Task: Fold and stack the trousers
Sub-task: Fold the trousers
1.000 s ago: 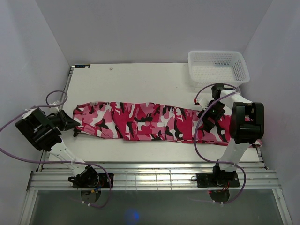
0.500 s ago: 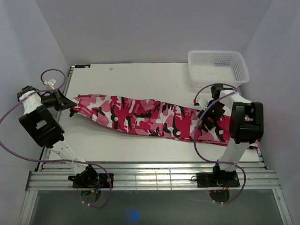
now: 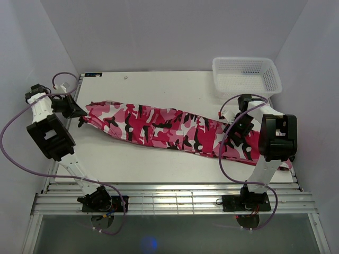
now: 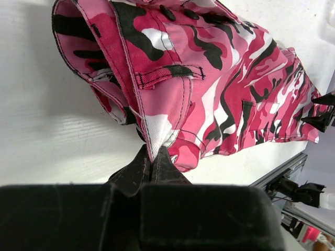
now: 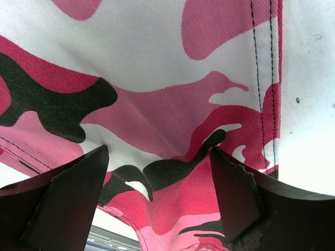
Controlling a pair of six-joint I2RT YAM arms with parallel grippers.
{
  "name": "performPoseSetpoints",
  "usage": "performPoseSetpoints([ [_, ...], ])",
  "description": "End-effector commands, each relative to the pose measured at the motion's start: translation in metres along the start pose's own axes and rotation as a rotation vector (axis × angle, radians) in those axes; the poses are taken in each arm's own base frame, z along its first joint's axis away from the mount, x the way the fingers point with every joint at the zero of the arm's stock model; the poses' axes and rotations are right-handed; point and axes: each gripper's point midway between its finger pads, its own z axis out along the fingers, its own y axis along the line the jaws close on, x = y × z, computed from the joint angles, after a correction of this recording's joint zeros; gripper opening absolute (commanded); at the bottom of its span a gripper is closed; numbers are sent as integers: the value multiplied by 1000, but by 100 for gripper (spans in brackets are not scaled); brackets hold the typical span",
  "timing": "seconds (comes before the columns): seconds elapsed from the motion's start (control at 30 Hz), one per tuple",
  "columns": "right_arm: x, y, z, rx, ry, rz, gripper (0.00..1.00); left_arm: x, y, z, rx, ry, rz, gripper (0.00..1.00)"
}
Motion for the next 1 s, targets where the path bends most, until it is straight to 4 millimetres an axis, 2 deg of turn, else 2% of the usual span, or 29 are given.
performPoseSetpoints([
  [0.0,3,5,22,-55,6,-28,84,-14,-7,-29,-73,-69,24,0],
  [0.13,11,7,22,-56,31,-58,80,-13,-19,-46,-97,-63,63,0],
  [0.2,14,8,22,-54,39,-69,78,-2,-11,-51,-162,-41,84,0],
  [0.27,15,11,21,-59,42,-74,77,23,-4,-52,-203,24,94,2],
  [0.3,15,10,21,-59,40,-74,77,31,0,-49,-213,39,95,19],
  [0.33,15,11,21,-62,38,-74,77,41,1,-49,-224,49,100,28],
  [0.37,13,10,20,-62,33,-71,77,61,7,-39,-217,96,78,35],
  [0.4,12,10,19,-63,32,-70,77,65,14,-36,-233,95,80,52],
  [0.47,12,12,18,-66,27,-68,77,82,20,-27,-223,122,58,59],
  [0.5,12,12,18,-67,28,-68,77,83,21,-27,-200,107,41,60],
  [0.53,12,12,17,-65,28,-68,77,85,22,-26,-186,101,22,67],
  [0.63,11,12,14,-65,23,-66,77,88,35,-32,-168,71,-34,75],
  [0.67,4,17,14,-68,21,-91,77,89,40,-34,-171,67,-47,76],
  [0.8,1,19,13,-71,14,-92,77,89,66,-41,-179,41,-93,77],
  [0.9,0,21,12,-73,12,-94,77,88,78,-38,-192,30,-86,79],
  [0.97,1,22,14,-79,14,-93,77,93,80,-26,-151,34,-120,79],
])
